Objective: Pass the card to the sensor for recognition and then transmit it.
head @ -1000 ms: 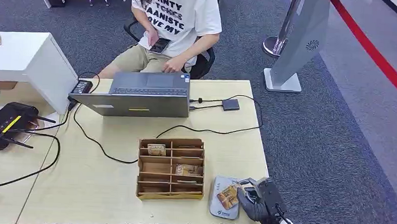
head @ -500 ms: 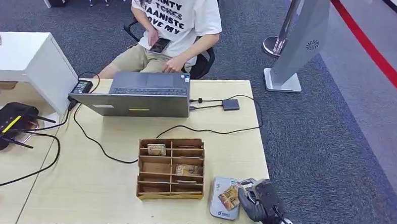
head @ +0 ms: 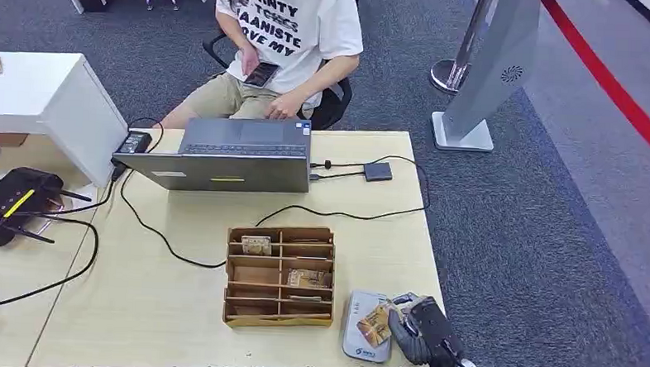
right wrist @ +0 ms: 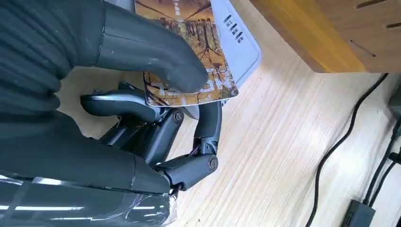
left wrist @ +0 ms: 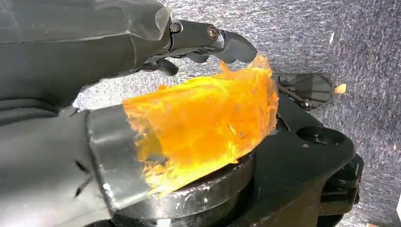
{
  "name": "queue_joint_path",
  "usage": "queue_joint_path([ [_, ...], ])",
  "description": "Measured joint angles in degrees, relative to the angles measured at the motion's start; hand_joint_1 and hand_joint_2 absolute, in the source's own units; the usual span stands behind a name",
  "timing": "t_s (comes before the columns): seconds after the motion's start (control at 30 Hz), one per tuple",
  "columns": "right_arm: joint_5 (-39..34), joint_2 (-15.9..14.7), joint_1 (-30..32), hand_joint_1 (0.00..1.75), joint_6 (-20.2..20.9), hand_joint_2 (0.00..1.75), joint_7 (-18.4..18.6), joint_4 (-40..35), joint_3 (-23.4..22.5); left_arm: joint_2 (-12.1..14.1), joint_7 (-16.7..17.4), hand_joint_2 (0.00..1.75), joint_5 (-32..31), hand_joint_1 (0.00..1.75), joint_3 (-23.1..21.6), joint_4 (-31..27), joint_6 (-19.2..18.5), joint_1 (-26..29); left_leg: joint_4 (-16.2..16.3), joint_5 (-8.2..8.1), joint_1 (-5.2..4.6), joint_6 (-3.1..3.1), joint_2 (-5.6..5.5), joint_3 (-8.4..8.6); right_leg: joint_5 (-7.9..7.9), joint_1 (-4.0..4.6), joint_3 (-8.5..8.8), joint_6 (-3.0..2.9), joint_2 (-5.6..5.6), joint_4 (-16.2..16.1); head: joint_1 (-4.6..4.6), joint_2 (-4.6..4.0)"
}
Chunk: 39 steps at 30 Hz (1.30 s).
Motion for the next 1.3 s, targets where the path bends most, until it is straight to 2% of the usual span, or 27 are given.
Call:
queue_joint_path([
  [0.8,6.2,0.0,-0.7,1.75,-3.1,1.75,1.7,1.0,1.4,0.3,0.0,0.0,-0.5,0.0,0.0,0.0,-0.3,0.0,0.0,0.0,0.0,0.0,0.0,0.01,0.0,0.0,0.01,0.0,0.0,0.0,0.0,0.0],
  [1.0,12.9,0.0,-0.7,1.75,-6.5,1.75,2.7,0.8,1.7,0.3,0.0,0.0,-0.5,0.0,0.0,0.0,-0.2,0.0,0.0,0.0,0.0,0.0,0.0,0.01,0.0,0.0,0.02,0.0,0.0,0.0,0.02,0.0],
  [1.13,22.1,0.1,-0.7,1.75,-10.8,1.75,4.1,0.0,2.1,0.3,0.1,0.0,-0.3,0.0,0.0,0.0,0.2,0.0,0.0,0.0,0.0,0.0,0.0,0.01,0.0,0.0,0.02,0.0,0.0,0.0,0.0,0.0],
  [1.3,30.3,0.5,-0.5,1.75,-14.0,1.75,5.6,-1.6,2.7,0.2,0.3,0.0,-0.2,0.0,0.1,0.0,0.2,0.0,0.0,0.0,0.0,0.0,0.0,0.02,0.0,0.0,0.02,0.0,0.0,0.0,0.0,0.0],
])
